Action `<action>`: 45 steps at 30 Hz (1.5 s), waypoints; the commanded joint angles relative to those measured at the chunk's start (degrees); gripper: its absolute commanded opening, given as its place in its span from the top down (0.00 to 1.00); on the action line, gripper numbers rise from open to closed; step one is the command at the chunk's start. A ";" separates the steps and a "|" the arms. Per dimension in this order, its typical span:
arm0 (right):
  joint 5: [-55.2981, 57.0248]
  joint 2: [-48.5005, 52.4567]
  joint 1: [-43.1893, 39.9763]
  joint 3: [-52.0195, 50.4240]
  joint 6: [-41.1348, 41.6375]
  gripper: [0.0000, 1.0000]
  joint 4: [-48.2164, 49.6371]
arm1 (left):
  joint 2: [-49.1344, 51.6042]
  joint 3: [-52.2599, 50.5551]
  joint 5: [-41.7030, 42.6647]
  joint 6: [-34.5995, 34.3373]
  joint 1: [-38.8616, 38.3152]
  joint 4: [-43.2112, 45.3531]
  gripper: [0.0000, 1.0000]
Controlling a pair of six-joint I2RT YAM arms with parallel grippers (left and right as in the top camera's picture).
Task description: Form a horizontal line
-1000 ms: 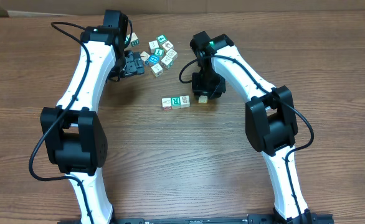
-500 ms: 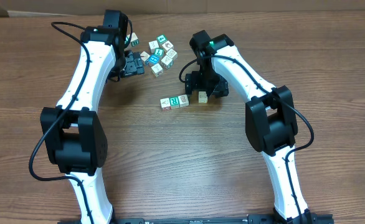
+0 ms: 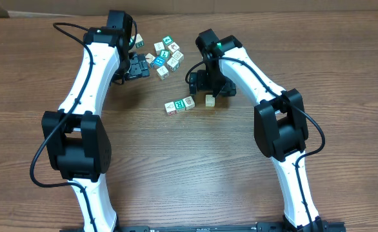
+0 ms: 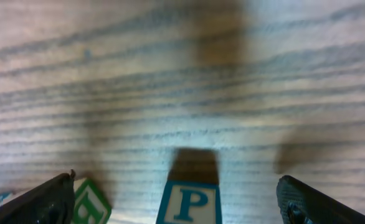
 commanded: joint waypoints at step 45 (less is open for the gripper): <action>5.75 0.50 -8.44 -0.68 9.64 0.82 -10.38 | -1.16 0.79 -0.50 0.04 0.24 0.00 0.00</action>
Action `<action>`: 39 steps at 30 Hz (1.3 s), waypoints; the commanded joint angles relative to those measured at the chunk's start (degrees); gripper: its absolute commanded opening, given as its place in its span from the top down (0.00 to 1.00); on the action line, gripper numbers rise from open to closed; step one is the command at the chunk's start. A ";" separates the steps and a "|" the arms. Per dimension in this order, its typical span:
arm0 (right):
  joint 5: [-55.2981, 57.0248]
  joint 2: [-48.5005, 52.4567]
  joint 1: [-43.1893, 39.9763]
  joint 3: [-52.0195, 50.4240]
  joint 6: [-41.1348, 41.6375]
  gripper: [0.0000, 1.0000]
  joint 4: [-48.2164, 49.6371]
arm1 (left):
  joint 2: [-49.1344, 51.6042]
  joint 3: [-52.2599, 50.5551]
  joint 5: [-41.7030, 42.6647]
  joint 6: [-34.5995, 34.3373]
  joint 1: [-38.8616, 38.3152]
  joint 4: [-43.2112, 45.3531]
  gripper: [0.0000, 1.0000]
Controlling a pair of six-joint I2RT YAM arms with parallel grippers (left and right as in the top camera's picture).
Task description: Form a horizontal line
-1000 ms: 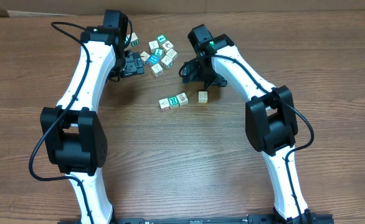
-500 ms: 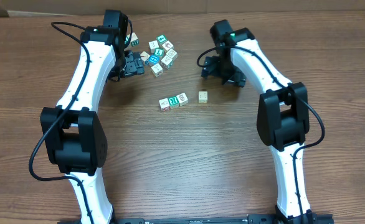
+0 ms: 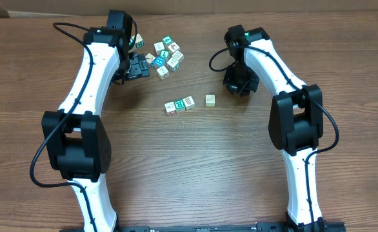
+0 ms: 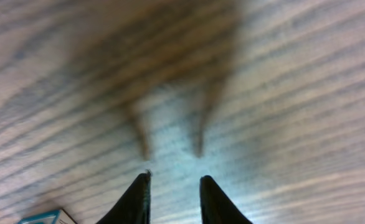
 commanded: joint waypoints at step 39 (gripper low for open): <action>-9.42 0.50 7.91 -0.98 0.13 0.96 2.05 | -1.14 0.79 -0.50 0.04 0.24 0.00 0.00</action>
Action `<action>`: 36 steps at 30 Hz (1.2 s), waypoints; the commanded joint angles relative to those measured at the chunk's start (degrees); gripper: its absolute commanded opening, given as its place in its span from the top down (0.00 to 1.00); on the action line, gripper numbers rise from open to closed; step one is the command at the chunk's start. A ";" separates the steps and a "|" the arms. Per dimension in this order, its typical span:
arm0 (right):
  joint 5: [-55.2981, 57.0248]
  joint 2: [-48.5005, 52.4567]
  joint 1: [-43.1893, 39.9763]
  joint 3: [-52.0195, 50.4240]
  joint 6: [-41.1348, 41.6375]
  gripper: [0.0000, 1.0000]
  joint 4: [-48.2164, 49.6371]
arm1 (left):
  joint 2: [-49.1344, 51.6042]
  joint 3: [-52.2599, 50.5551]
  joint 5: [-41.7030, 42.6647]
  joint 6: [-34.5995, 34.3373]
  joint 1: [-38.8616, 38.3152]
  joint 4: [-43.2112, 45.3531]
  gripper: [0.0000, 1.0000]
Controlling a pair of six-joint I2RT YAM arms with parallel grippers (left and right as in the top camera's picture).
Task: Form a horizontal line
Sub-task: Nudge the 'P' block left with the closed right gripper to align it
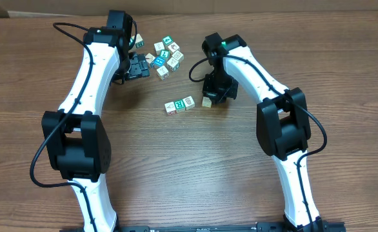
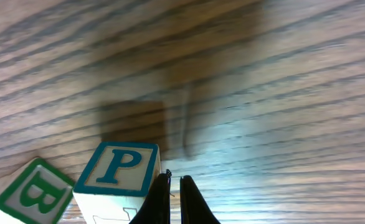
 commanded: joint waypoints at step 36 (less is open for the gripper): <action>-1.97 0.48 1.53 -0.28 -6.67 0.96 5.22 | -1.16 0.79 -0.50 0.04 0.24 0.02 0.00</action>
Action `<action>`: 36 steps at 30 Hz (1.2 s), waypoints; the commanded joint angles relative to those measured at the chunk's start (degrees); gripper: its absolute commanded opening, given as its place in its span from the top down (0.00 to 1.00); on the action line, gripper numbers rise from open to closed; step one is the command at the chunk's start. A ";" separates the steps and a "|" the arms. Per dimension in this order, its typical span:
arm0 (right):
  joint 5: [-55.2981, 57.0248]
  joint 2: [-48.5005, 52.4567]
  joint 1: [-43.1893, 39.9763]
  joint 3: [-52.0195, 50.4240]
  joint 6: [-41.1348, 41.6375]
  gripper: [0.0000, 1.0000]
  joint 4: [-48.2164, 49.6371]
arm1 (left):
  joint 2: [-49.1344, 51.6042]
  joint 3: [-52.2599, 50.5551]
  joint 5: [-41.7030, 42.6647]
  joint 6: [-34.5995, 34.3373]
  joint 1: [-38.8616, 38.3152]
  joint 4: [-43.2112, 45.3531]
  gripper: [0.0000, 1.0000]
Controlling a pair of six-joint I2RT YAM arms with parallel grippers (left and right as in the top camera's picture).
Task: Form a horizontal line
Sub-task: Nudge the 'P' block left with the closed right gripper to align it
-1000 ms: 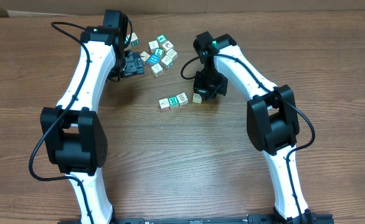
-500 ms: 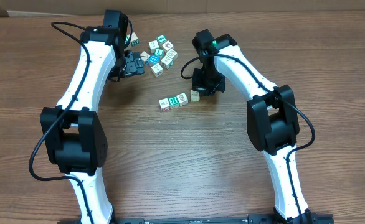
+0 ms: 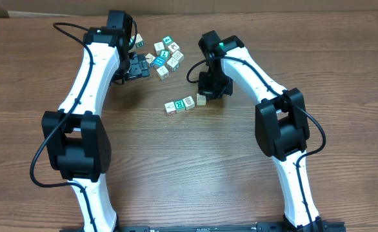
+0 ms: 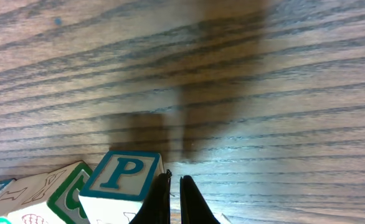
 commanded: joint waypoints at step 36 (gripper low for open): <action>0.59 0.48 1.79 -0.28 -4.74 0.94 -1.11 | -1.16 0.79 -0.50 0.04 0.24 0.02 0.00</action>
